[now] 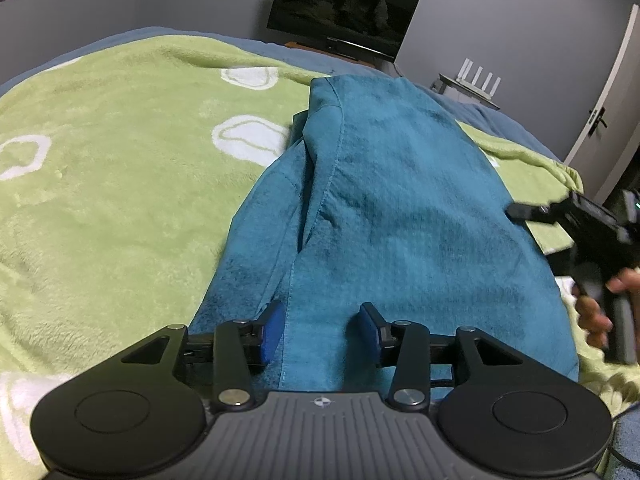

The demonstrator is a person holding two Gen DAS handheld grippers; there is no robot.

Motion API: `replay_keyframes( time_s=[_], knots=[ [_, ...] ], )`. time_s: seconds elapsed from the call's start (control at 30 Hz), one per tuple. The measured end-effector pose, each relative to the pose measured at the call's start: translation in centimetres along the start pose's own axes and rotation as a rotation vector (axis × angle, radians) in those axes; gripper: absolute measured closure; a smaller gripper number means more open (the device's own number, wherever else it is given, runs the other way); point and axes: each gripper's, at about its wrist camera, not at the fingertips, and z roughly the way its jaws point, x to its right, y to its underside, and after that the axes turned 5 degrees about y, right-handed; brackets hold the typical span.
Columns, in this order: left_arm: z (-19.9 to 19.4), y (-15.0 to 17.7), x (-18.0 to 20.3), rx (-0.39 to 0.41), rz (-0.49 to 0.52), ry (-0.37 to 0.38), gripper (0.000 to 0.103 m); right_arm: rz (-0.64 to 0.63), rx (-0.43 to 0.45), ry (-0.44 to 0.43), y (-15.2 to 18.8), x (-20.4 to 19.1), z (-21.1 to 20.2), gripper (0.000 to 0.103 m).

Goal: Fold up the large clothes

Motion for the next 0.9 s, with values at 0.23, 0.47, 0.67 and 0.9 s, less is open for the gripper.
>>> replay_keyframes(
  time_s=[0.23, 0.47, 0.67, 0.9],
  knots=[
    [0.6, 0.1, -0.3, -0.003, -0.015, 0.024, 0.054, 0.148, 0.003, -0.118, -2.5, 2.4, 4.7, 0.0],
    [1.1, 0.3, -0.2, -0.004, -0.023, 0.034, 0.049, 0.14, 0.045, -0.086, -3.3, 1.2, 6.5, 0.015],
    [2.1, -0.4, 2.5, 0.011, 0.054, 0.016, 0.037, 0.095, 0.102, -0.108, -4.4, 0.2, 3.5, 0.047],
    [5.2, -1.7, 7.6, 0.001, 0.135, 0.036, 0.038, 0.044, 0.137, -0.004, -10.7, 3.1, -1.3, 0.047]
  ],
)
